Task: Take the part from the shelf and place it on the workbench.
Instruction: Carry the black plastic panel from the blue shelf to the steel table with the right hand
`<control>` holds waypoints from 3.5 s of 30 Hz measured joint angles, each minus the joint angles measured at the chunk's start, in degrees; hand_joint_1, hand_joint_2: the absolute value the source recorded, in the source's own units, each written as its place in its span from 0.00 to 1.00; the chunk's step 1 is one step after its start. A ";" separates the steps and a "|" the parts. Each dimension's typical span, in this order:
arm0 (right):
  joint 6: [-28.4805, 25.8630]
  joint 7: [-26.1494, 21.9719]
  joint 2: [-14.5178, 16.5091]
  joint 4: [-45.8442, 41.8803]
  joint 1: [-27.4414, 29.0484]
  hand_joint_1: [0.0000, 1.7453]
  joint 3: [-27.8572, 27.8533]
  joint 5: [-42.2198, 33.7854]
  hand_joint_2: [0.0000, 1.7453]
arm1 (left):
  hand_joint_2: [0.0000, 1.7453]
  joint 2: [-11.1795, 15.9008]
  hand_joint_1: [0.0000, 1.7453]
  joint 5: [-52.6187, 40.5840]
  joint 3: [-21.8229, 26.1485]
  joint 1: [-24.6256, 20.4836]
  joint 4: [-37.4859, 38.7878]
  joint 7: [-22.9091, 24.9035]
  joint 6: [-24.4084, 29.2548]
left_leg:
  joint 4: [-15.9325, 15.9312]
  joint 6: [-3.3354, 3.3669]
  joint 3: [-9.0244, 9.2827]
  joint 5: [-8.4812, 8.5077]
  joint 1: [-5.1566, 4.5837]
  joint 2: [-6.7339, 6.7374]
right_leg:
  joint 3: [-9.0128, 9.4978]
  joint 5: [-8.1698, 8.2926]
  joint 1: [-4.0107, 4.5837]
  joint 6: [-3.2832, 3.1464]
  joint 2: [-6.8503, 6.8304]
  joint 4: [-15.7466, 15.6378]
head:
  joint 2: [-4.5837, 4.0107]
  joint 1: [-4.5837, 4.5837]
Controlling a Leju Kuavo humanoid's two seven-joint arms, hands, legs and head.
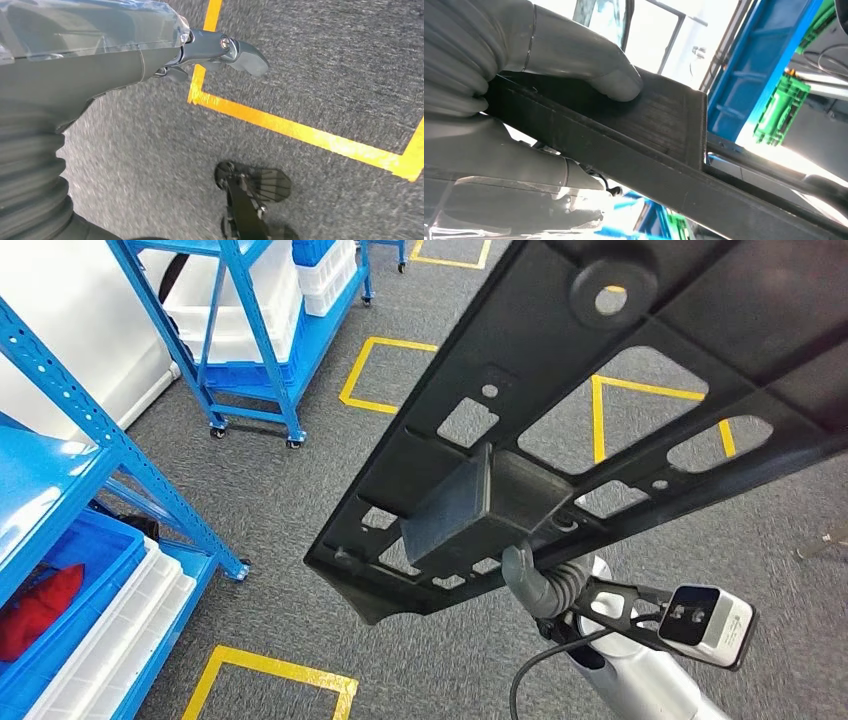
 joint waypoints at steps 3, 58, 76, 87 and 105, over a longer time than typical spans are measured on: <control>0.01 0.04 0.01 0.08 0.01 1.00 0.04 0.01 1.00 | 1.00 -0.02 0.00 0.01 0.00 -0.01 0.00 0.01 0.01 | 0.04 0.00 -0.05 -0.01 -0.04 0.40 | -0.57 -0.21 -0.07 0.05 -0.05 1.33 | 0.00 -0.01; 1.17 1.00 1.99 0.70 2.11 1.00 0.57 3.87 1.00 | 1.00 -0.18 0.00 0.56 0.25 0.31 0.00 -0.68 -0.16 | 0.57 -0.12 -0.59 -0.21 0.33 -1.33 | 3.44 2.68 0.13 0.29 1.50 -6.72 | 0.00 -0.01; 1.11 1.48 2.05 0.94 1.44 1.00 0.95 3.62 1.00 | 1.00 -0.27 0.00 0.39 0.26 0.58 0.02 -1.03 -0.26 | 17.81 -2.93 -7.60 -9.38 0.21 0.23 | 8.14 6.10 0.24 -2.10 0.70 -14.24 | 0.00 -0.02; 1.02 0.79 2.35 1.85 1.67 1.00 0.98 3.41 1.00 | 1.00 -0.26 0.00 1.05 0.64 0.73 0.02 -1.40 1.04 | 1.71 -0.69 -1.08 -0.89 0.71 -1.74 | 6.23 4.82 -0.07 0.56 3.71 -11.38 | 0.00 -0.01; -0.25 0.81 3.97 1.79 2.29 1.00 0.98 4.88 1.00 | 1.00 -0.17 0.00 0.61 0.99 0.69 0.02 -1.52 1.28 | 12.85 -2.42 -5.13 -8.03 -0.12 0.52 | 8.29 6.32 0.44 -2.20 -0.46 -14.55 | 0.00 -0.02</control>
